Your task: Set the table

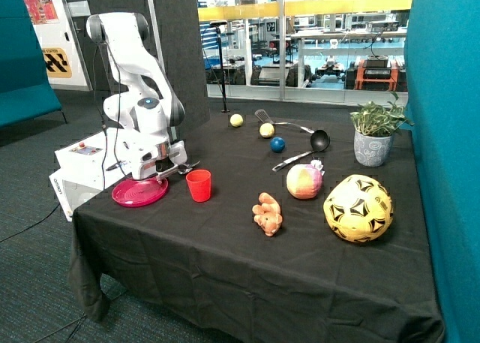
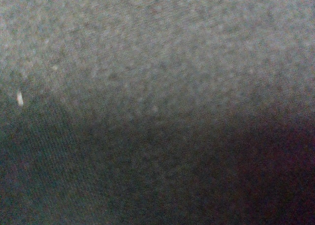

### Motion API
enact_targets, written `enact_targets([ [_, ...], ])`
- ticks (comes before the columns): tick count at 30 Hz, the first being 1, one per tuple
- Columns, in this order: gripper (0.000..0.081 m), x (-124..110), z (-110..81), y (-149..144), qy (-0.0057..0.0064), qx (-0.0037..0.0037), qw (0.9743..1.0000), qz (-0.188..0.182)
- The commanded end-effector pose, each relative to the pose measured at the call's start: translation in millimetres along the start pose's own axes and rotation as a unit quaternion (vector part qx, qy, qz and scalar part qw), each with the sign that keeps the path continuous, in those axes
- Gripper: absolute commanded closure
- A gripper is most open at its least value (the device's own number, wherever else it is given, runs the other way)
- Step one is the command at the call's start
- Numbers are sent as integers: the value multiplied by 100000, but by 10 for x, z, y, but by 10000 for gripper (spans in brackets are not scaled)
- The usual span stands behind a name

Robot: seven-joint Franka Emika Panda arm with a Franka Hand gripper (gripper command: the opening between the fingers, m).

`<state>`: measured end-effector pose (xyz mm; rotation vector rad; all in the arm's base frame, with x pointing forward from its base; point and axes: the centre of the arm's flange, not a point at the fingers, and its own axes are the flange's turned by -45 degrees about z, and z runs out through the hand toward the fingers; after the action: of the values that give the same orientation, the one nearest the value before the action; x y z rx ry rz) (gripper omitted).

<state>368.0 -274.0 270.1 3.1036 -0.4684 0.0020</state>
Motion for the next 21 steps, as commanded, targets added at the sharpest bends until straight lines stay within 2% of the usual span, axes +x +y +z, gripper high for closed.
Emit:
enact_targets([
  [1,808,-41,8,-9,-82,130,100000,-186],
  [11,808,-75,-36,38,-83,130,100000,-96],
  [21,808,0,-309,66,-83,130,100000,241],
])
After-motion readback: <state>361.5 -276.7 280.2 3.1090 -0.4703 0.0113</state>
